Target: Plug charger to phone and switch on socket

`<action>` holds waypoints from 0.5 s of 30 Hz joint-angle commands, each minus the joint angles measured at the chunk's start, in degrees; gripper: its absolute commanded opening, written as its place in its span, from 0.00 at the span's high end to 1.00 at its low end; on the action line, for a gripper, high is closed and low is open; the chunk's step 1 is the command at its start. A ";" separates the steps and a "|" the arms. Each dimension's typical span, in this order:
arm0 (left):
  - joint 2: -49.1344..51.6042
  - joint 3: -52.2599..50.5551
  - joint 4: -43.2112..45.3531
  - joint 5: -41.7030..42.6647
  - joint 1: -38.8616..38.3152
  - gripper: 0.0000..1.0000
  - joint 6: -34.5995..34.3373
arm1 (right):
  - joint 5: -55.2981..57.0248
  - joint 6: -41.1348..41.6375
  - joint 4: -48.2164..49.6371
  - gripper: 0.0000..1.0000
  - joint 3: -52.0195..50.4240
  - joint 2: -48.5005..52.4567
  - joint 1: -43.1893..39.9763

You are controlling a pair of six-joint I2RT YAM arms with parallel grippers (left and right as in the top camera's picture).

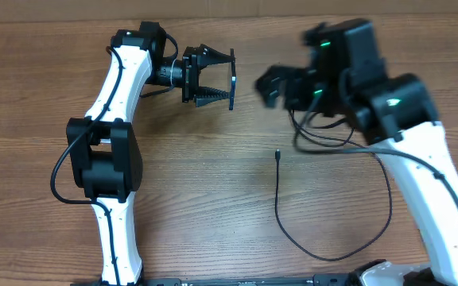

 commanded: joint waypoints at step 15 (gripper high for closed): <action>-0.15 1.75 0.00 3.58 0.31 0.28 -0.50 | 28.59 8.26 5.75 0.11 1.55 7.34 17.16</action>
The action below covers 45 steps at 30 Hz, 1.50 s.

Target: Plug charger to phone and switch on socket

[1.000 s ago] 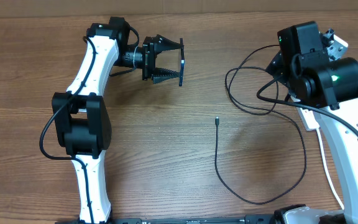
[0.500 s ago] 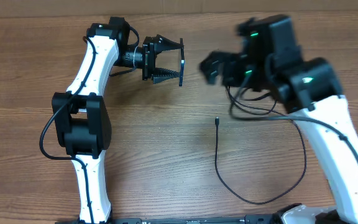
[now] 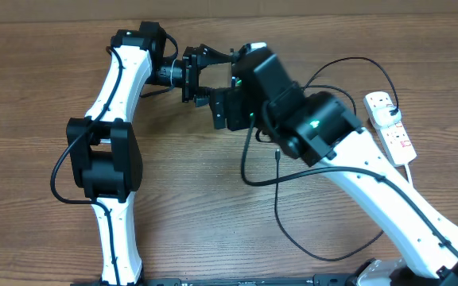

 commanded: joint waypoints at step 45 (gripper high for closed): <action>-0.15 1.75 -0.02 3.58 0.31 0.27 -0.44 | 11.17 5.20 6.29 0.59 1.55 6.08 0.66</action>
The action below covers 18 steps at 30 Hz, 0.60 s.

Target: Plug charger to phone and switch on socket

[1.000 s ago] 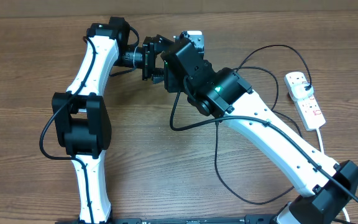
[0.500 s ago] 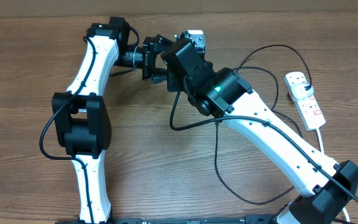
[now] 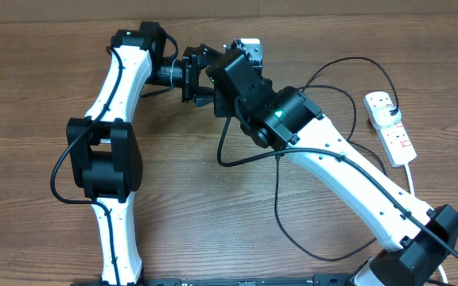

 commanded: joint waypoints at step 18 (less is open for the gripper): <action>-0.15 1.75 -1.38 3.58 0.31 0.27 -0.33 | 1.20 0.17 0.50 0.62 1.55 -0.61 0.13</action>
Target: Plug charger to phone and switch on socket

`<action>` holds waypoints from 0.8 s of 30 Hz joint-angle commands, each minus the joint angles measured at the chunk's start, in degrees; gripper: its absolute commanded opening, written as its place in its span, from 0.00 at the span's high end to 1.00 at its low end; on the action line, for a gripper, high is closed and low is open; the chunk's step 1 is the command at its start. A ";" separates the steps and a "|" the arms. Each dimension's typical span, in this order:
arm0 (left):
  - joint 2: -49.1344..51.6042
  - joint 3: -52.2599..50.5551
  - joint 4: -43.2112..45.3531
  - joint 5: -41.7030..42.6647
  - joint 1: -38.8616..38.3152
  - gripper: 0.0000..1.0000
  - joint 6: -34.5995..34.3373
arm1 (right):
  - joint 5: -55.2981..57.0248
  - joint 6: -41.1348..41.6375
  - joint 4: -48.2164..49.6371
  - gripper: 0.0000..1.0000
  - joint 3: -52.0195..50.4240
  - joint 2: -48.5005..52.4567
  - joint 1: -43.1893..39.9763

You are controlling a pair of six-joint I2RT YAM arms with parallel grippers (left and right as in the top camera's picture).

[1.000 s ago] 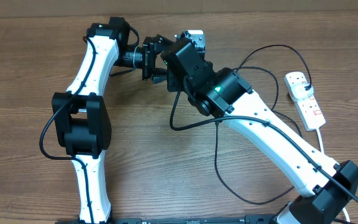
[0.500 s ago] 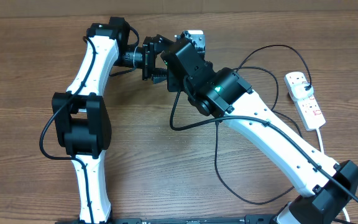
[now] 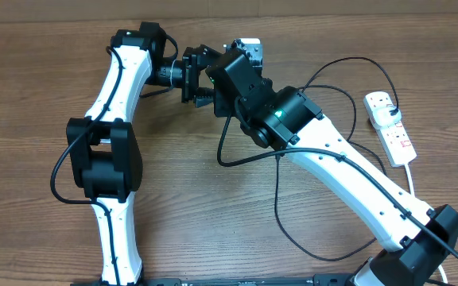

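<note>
My left gripper (image 3: 197, 74) reaches rightward at the far middle of the table. Its fingers are covered by my right arm's wrist (image 3: 241, 75), which lies across them. My right gripper is hidden under that wrist, so neither jaw state shows. No phone is visible; whatever is between the grippers is covered. The black charger cable (image 3: 277, 199) lies looped on the table, its free end (image 3: 278, 156) beside the right forearm, with no gripper on it. The white socket strip (image 3: 396, 137) lies at the right with a white plug (image 3: 380, 103) in it.
The right arm (image 3: 348, 171) runs diagonally from the near right corner to the far middle. The left arm (image 3: 110, 159) stands along the left side. A thin black loop (image 3: 229, 155) hangs under the right forearm. The wooden table's far edge (image 3: 332, 17) runs behind the grippers.
At first my right arm was at the far right, blurred, apart from the left gripper, which held a dark flat thing out to the right. Half a second later the right wrist was at the left gripper, uncovering the socket strip. It then lay over the left fingers and has stayed.
</note>
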 commanded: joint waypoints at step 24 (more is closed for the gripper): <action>-0.15 1.75 -0.20 3.54 0.31 0.27 0.11 | 1.03 -0.46 1.16 0.73 1.55 1.49 0.13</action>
